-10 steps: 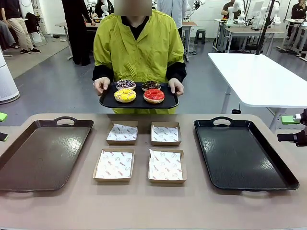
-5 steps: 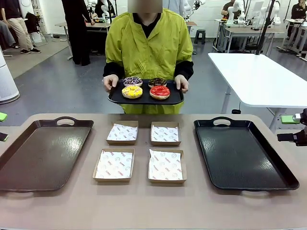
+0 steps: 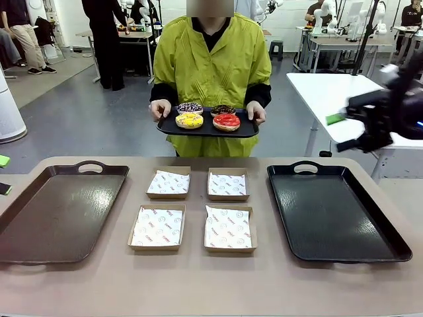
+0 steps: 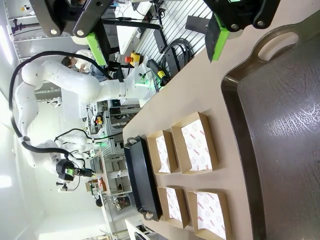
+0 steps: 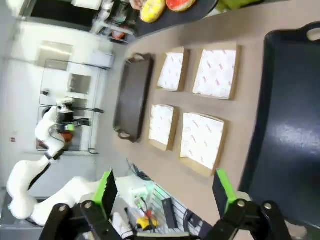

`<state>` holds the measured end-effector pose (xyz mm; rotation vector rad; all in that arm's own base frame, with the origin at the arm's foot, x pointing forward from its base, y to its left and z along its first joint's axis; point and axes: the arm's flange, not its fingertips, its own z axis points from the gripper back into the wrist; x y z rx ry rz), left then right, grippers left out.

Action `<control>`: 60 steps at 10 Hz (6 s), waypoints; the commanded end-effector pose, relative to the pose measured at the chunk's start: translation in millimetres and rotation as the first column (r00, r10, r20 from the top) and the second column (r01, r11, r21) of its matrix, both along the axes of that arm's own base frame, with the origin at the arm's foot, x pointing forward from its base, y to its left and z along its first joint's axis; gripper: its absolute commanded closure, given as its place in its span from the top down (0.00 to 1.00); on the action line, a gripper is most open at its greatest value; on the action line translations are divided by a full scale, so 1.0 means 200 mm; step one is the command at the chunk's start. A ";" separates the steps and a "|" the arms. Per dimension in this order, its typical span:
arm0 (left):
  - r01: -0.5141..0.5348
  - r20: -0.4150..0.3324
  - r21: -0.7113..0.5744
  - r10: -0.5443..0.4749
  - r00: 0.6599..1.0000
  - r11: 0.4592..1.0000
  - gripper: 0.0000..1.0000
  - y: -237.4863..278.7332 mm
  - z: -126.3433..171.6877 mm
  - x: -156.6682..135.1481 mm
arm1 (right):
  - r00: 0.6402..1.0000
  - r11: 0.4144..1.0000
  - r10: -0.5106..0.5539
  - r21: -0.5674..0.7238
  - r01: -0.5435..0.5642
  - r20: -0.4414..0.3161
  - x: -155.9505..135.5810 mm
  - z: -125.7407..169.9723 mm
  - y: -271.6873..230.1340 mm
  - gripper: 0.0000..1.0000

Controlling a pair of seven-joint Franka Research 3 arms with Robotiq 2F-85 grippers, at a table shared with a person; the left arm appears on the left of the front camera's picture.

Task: Individually package the donuts and arrange them on the tray.
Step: Pick up one Paper togo box, then place the picked Paper togo box on the Handle tray while simultaneously picking up another Paper togo box from the table with the other hand.

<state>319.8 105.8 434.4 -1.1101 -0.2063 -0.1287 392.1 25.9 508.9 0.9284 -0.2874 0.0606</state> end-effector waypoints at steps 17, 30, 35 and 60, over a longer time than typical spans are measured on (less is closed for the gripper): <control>0.008 0.019 -0.012 -0.007 1.000 1.000 1.00 0.01 0.00 0.00 | 0.979 0.782 0.026 -0.606 -0.148 -0.204 0.02 -0.57 0.93 1.00; 0.008 0.019 -0.012 -0.007 1.000 1.000 1.00 0.01 0.00 0.00 | 0.978 0.585 -0.131 -0.809 -0.057 -0.164 -0.02 -0.92 1.31 0.41; 0.008 0.019 -0.012 -0.007 1.000 1.000 1.00 0.01 0.00 0.00 | 0.976 0.593 -0.136 -0.803 -0.056 -0.169 -0.02 -0.92 1.31 0.00; 0.008 0.019 -0.012 -0.007 1.000 1.000 1.00 0.01 0.00 0.00 | 0.967 0.643 -0.177 -0.766 -0.026 -0.182 0.42 0.26 1.22 0.00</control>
